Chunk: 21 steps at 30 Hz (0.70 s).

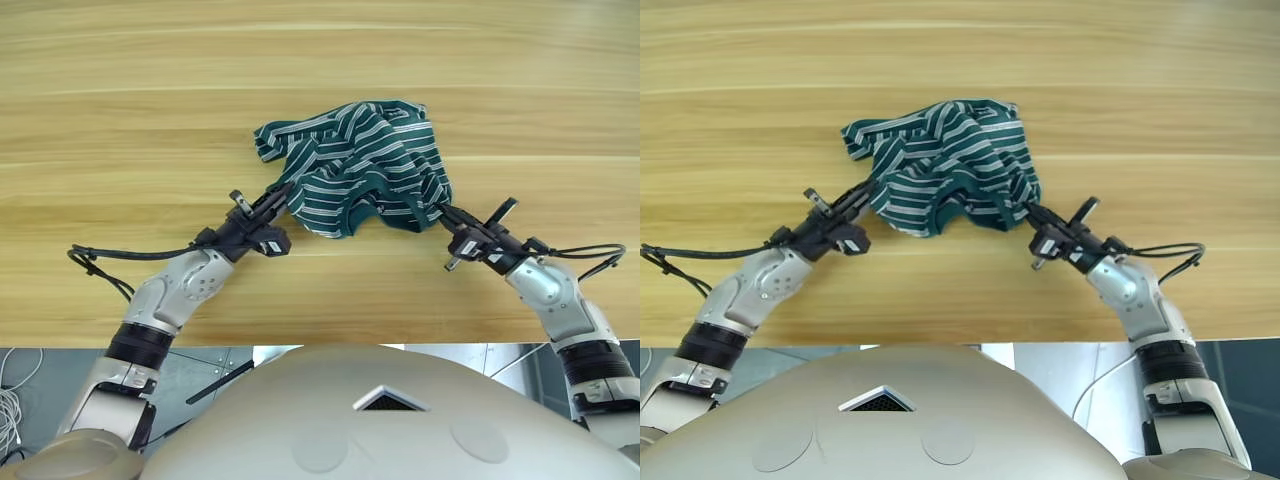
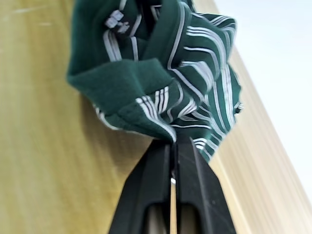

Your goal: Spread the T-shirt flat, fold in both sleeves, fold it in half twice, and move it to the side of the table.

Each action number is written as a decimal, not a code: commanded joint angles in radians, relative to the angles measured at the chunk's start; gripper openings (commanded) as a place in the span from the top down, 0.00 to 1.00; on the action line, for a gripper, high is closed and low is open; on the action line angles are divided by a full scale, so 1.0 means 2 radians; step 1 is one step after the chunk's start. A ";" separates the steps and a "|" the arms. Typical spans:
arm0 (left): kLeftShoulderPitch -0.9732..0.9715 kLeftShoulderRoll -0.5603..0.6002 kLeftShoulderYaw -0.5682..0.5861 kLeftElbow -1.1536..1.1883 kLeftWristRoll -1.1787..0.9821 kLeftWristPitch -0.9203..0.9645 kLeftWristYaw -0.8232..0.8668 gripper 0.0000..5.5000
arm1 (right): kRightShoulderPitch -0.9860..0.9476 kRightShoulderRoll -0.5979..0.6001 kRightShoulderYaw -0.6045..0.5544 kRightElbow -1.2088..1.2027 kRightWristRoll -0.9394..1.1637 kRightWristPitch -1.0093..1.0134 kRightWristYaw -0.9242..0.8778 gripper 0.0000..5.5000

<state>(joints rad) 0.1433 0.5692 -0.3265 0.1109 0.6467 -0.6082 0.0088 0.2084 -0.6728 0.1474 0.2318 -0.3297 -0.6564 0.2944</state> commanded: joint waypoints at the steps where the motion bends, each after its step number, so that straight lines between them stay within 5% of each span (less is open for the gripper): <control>1: 0.010 0.006 -0.006 0.019 -0.027 -0.009 -0.028 1.00 | -0.014 0.009 -0.016 -0.013 0.025 -0.004 -0.003 1.00; 6: 0.006 0.014 0.010 0.029 -0.097 -0.036 -0.055 1.00 | -0.017 0.013 -0.020 -0.030 0.071 -0.013 0.016 1.00; 15: 0.101 0.119 0.079 -0.164 -0.529 -0.177 -0.189 1.00 | 0.088 -0.046 -0.101 -0.244 0.521 -0.047 0.227 1.00; 21: -0.045 0.067 0.090 -0.066 -0.658 -0.107 -0.297 1.00 | -0.073 0.010 -0.095 -0.204 0.525 0.021 0.238 1.00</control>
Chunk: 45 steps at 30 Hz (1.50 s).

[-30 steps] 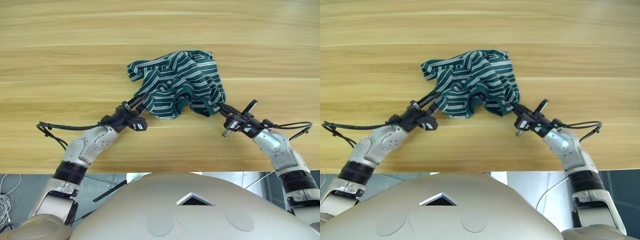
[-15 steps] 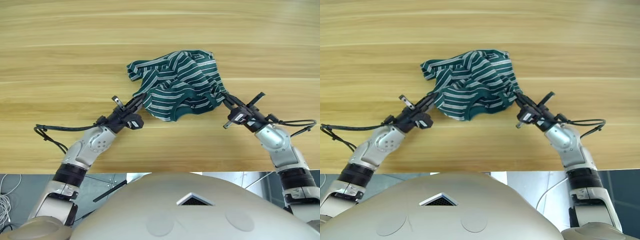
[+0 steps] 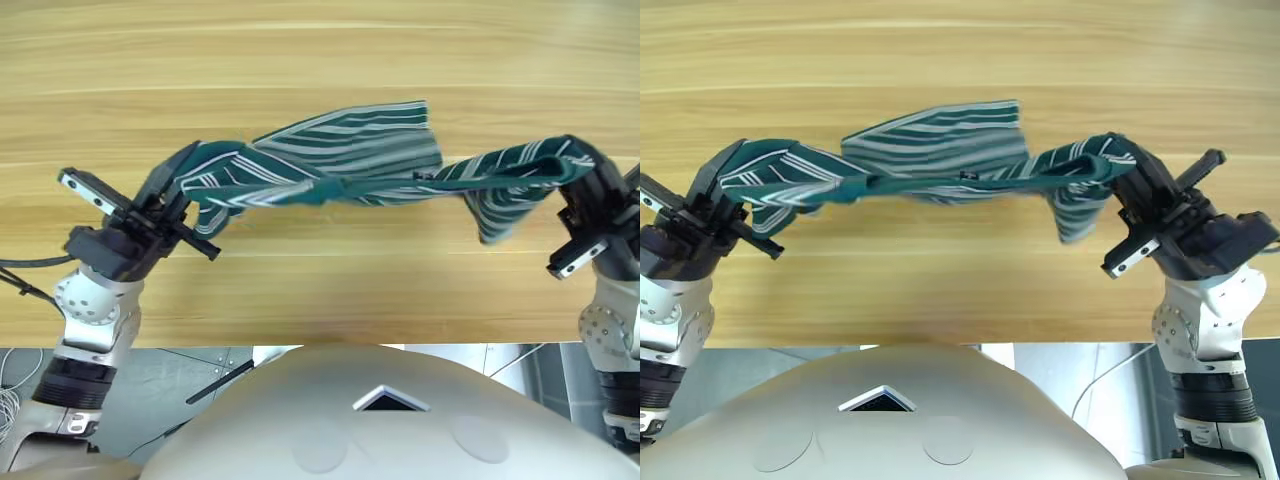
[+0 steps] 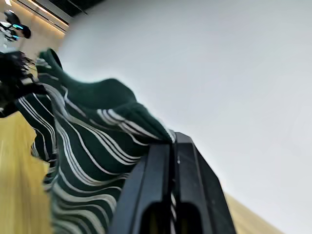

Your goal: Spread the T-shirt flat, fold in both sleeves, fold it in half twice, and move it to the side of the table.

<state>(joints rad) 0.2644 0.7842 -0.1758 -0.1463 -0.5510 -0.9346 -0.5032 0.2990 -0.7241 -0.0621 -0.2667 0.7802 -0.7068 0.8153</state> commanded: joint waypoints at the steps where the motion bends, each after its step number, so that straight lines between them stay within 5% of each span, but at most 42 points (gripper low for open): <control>1: -0.199 -0.077 0.023 0.146 -0.043 0.099 -0.019 1.00 | -0.208 0.066 0.020 0.112 -0.079 0.067 -0.059 1.00; 3: -0.368 -0.142 0.032 0.322 0.003 0.157 0.031 1.00 | -0.383 0.120 0.036 0.276 -0.190 0.088 -0.144 1.00; 7: -0.664 -0.211 0.003 0.602 0.145 0.231 0.242 1.00 | -0.735 0.168 0.101 0.659 -0.381 0.182 -0.479 1.00; 9: -0.770 -0.215 -0.002 0.662 0.176 0.271 0.325 1.00 | -0.819 0.168 0.108 0.724 -0.409 0.211 -0.576 1.00; 12: -0.839 -0.209 0.012 0.689 0.181 0.280 0.340 1.00 | -0.863 0.157 0.100 0.742 -0.424 0.186 -0.629 1.00; 19: -0.636 -0.183 0.007 0.674 0.216 0.149 0.126 1.00 | -0.666 0.141 0.083 0.703 -0.407 0.022 -0.438 1.00; 25: -0.247 -0.152 -0.078 0.542 0.290 0.009 0.003 1.00 | -0.290 0.068 0.167 0.420 -0.367 -0.023 -0.205 1.00; 29: -0.081 -0.095 -0.130 0.387 0.293 -0.010 -0.067 1.00 | -0.138 -0.022 0.214 0.282 -0.361 -0.029 -0.085 1.00; 34: 0.031 -0.035 -0.122 0.244 0.282 0.026 -0.067 1.00 | -0.046 -0.068 0.203 0.192 -0.356 -0.005 -0.043 1.00; 45: 0.096 -0.037 -0.036 0.229 0.330 0.089 0.032 0.96 | 0.065 -0.087 0.136 0.117 -0.424 0.035 -0.070 0.94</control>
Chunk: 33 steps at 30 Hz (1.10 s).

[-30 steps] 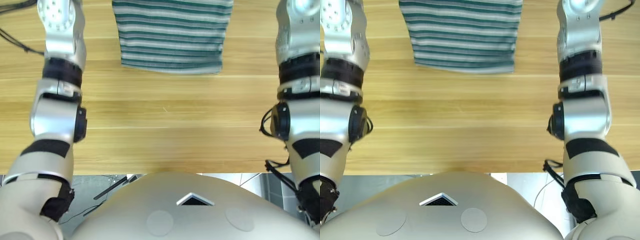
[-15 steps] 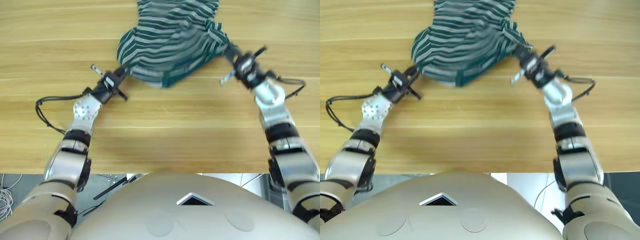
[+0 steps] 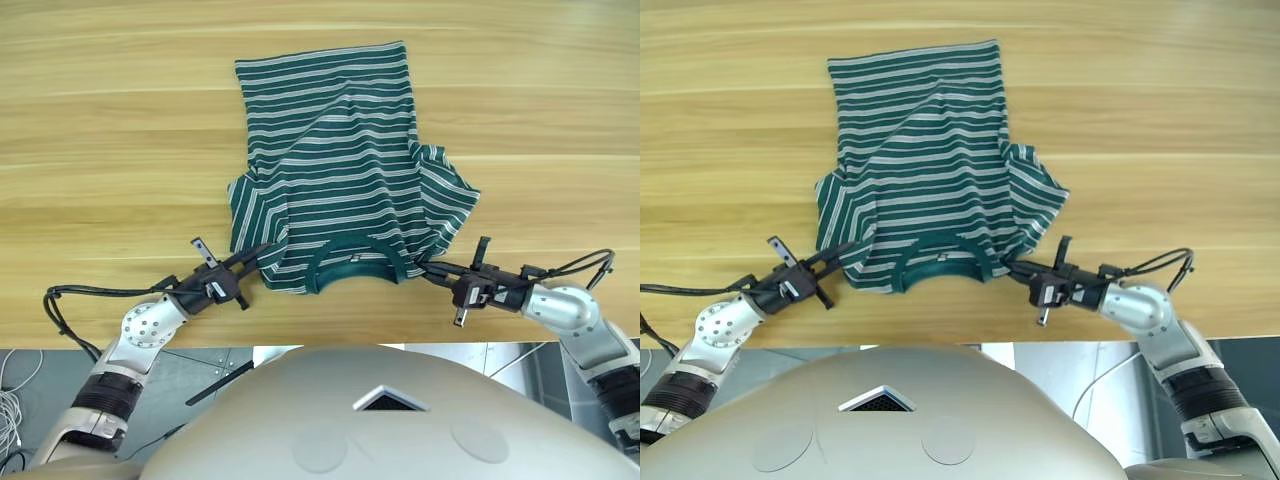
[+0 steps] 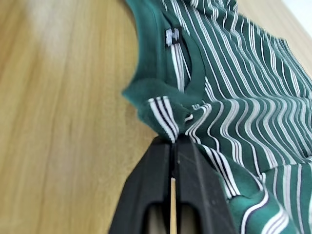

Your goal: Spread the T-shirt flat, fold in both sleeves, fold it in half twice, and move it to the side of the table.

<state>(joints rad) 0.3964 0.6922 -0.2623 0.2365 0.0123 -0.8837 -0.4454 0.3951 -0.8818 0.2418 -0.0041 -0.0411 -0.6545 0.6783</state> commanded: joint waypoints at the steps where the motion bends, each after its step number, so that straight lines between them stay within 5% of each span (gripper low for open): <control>1: 0.033 0.008 0.010 0.036 0.045 0.067 0.005 0.94 | 0.021 -0.008 -0.020 -0.016 -0.015 0.009 -0.002 0.91; 10: 0.095 0.010 0.036 0.010 0.020 0.081 0.005 0.69 | 0.071 -0.010 -0.079 -0.054 0.006 0.006 -0.005 0.64; 15: 0.112 0.007 0.095 -0.064 -0.188 0.048 -0.043 0.53 | 0.025 0.003 -0.141 -0.056 0.092 0.015 -0.006 0.59; 19: 0.066 -0.021 0.151 -0.090 -0.337 0.075 -0.096 0.53 | -0.087 0.031 -0.115 0.025 0.080 0.029 0.011 0.59; 24: -0.001 -0.072 0.171 -0.079 -0.277 0.126 -0.039 0.53 | -0.209 0.081 -0.078 0.142 -0.022 0.055 -0.037 0.59; 33: -0.002 -0.104 0.208 -0.113 -0.230 0.156 -0.030 0.53 | -0.158 0.075 -0.052 0.211 -0.105 0.044 -0.086 0.59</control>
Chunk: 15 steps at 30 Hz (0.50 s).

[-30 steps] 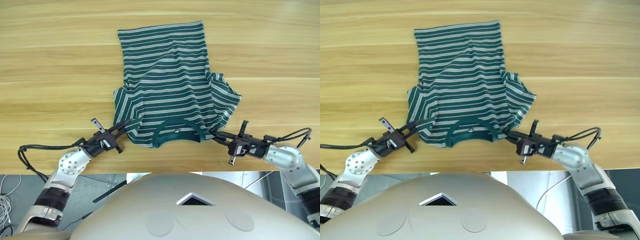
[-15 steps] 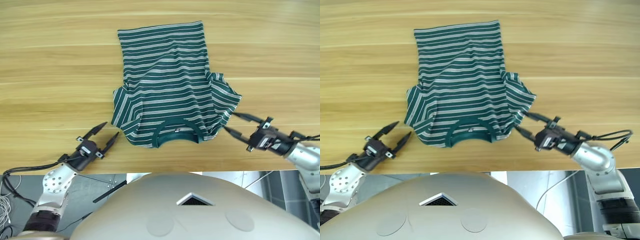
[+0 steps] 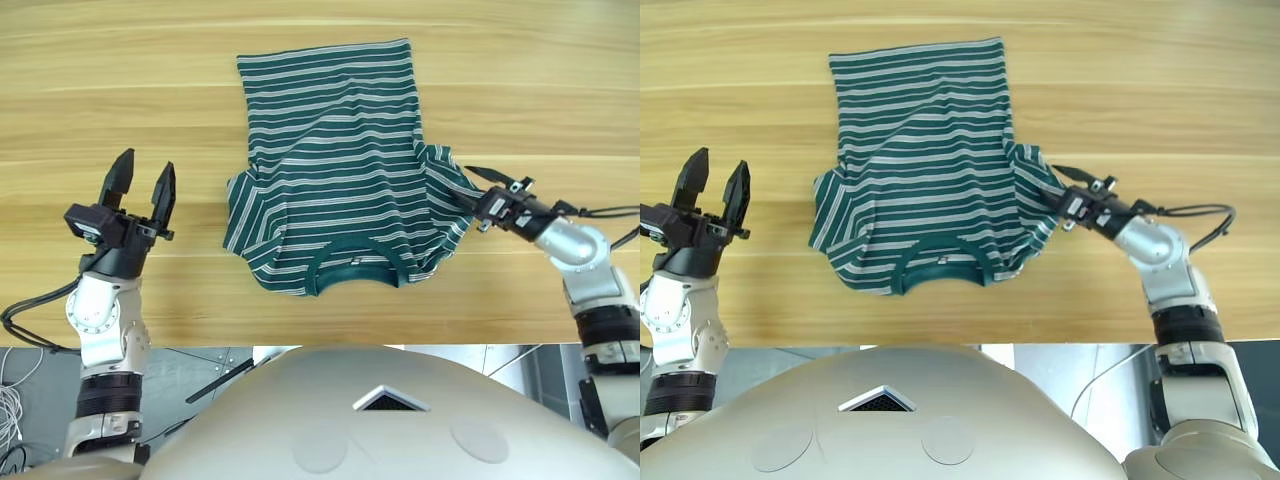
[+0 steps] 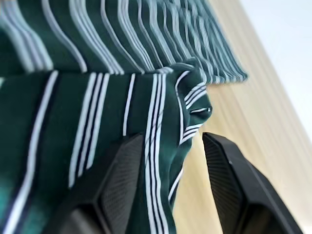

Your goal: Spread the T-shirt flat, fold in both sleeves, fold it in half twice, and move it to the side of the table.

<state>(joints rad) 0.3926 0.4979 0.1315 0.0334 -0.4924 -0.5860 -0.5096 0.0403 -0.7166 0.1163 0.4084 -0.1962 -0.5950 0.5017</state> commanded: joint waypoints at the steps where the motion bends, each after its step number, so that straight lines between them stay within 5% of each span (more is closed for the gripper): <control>1: -0.003 -0.010 0.014 -0.014 0.030 0.007 0.004 0.53 | 0.026 -0.010 0.012 -0.002 -0.031 0.020 0.000 0.59; 15: -0.021 0.008 0.039 0.066 0.219 -0.041 0.040 0.53 | 0.194 -0.064 -0.084 -0.181 -0.018 0.107 -0.011 0.59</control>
<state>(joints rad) 0.3409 0.4942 0.2124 0.1554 -0.0993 -0.6465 -0.4264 0.4150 -0.8246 -0.0313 0.0347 -0.2150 -0.4103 0.4769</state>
